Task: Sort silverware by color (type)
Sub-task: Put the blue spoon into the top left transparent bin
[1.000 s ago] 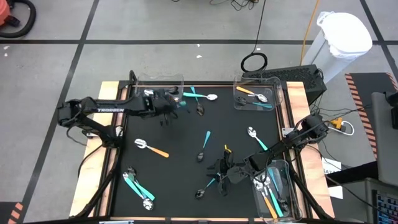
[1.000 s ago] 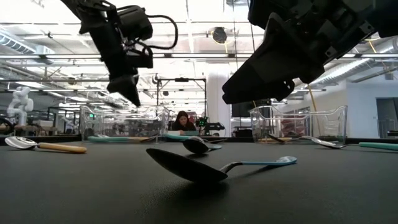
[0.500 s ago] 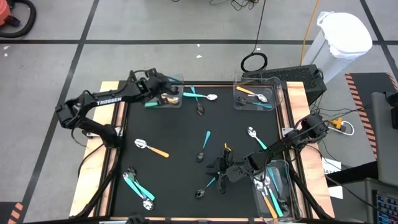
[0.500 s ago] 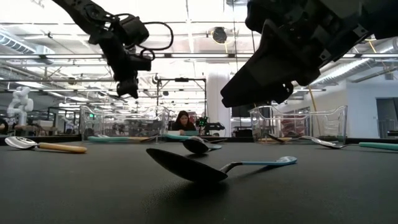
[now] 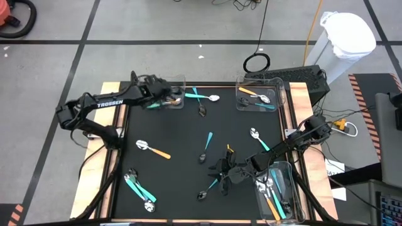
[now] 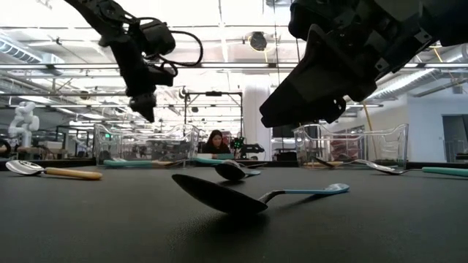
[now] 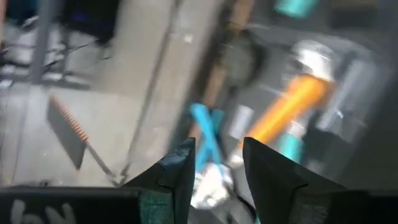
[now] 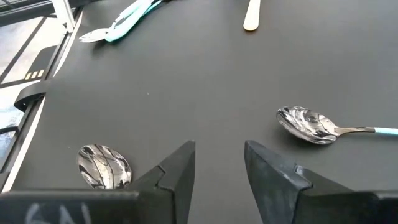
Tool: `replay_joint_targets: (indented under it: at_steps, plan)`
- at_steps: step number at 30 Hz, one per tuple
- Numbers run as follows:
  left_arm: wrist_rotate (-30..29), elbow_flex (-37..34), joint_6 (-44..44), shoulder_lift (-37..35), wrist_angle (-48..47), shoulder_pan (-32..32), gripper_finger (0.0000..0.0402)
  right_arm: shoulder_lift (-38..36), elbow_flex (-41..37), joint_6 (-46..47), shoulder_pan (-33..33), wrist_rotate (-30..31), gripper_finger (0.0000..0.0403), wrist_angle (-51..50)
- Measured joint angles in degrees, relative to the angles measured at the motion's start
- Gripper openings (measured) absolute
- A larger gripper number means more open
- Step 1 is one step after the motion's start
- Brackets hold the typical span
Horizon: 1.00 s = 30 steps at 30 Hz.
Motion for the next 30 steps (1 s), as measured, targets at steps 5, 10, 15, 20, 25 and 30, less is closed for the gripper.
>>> replay_joint_targets:
  at_steps: [5, 10, 15, 20, 25, 30]
  plan:
    - [3.98, 0.01, -6.41, -1.71, -7.32, -8.48, 0.0128, 0.00, 0.00, -0.10, -0.30, -0.02, 0.0134, 1.62]
    - [5.95, 0.02, -20.93, -4.83, -9.15, -18.74, 0.0111, 0.00, 0.07, -2.95, -3.07, -0.07, 0.0134, 8.01]
    - [5.48, 0.02, -32.62, -10.34, -9.52, -29.31, 0.0091, 0.61, 4.07, -3.50, -8.41, -0.08, 0.0139, 4.98]
    - [0.95, 0.02, -37.26, -16.03, -10.82, -39.00, 0.0074, 2.47, 9.00, -4.51, -10.93, -0.33, 0.0158, 2.28]
    - [1.48, 0.04, -42.14, -19.30, -12.39, -46.55, 0.0070, 2.56, 12.01, -7.35, -11.08, -0.35, 0.0177, 2.33]
    - [2.66, -1.30, -45.00, -19.12, -10.08, -52.72, 0.0070, 2.49, 13.68, -10.55, -10.94, -0.19, 0.0189, -0.21]
